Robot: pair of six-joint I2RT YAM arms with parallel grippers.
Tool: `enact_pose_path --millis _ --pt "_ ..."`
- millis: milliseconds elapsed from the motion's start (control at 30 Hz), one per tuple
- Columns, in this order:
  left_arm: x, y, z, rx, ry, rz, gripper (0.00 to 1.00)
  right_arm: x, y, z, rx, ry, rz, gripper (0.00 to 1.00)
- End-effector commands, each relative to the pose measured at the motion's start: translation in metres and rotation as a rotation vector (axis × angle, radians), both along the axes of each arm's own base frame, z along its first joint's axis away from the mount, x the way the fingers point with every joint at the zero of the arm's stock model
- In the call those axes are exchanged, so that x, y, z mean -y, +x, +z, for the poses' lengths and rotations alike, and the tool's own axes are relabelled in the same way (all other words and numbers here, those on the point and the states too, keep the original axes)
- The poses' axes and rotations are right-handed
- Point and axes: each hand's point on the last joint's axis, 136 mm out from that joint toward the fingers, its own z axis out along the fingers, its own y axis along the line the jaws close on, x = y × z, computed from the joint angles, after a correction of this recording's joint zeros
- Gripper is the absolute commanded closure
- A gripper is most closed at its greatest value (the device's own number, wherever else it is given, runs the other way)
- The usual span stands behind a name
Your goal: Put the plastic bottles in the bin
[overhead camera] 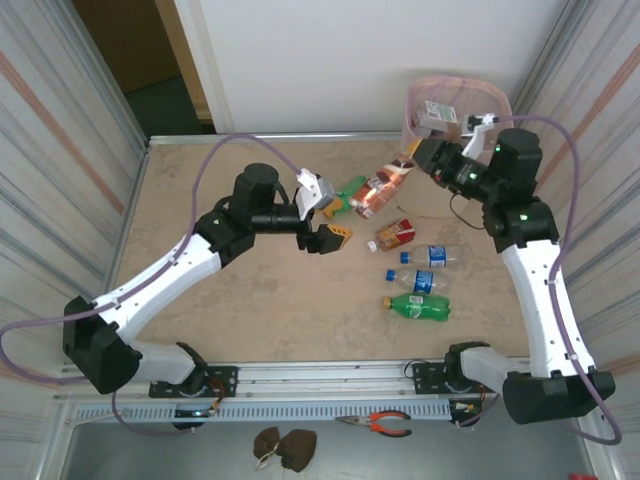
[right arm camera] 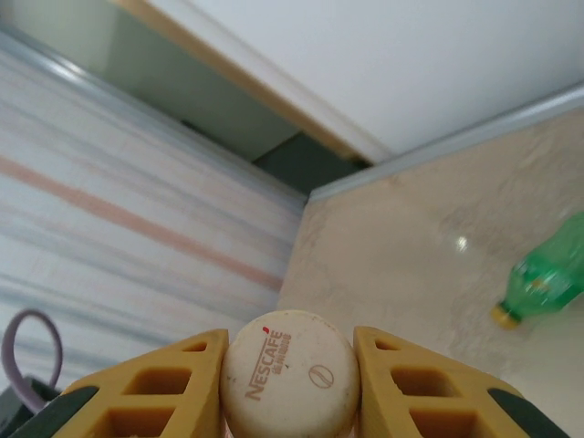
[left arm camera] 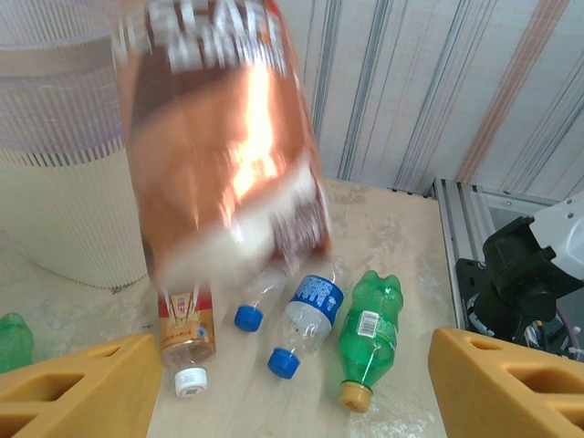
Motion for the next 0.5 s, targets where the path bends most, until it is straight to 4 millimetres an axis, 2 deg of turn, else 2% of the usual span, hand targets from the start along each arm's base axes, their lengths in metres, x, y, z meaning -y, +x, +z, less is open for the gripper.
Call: enact_pose_path --millis 0,233,467 --pt "-0.008 -0.009 0.009 0.046 -0.006 0.01 0.22 0.032 0.012 0.028 0.098 -0.081 -0.112 0.69" --pt "-0.016 -0.013 0.003 0.038 0.012 0.034 0.22 0.086 0.056 0.067 0.204 -0.194 -0.288 0.69" --pt "-0.023 -0.015 0.001 0.032 0.021 0.061 0.21 0.139 0.108 0.079 0.287 -0.388 -0.487 0.71"
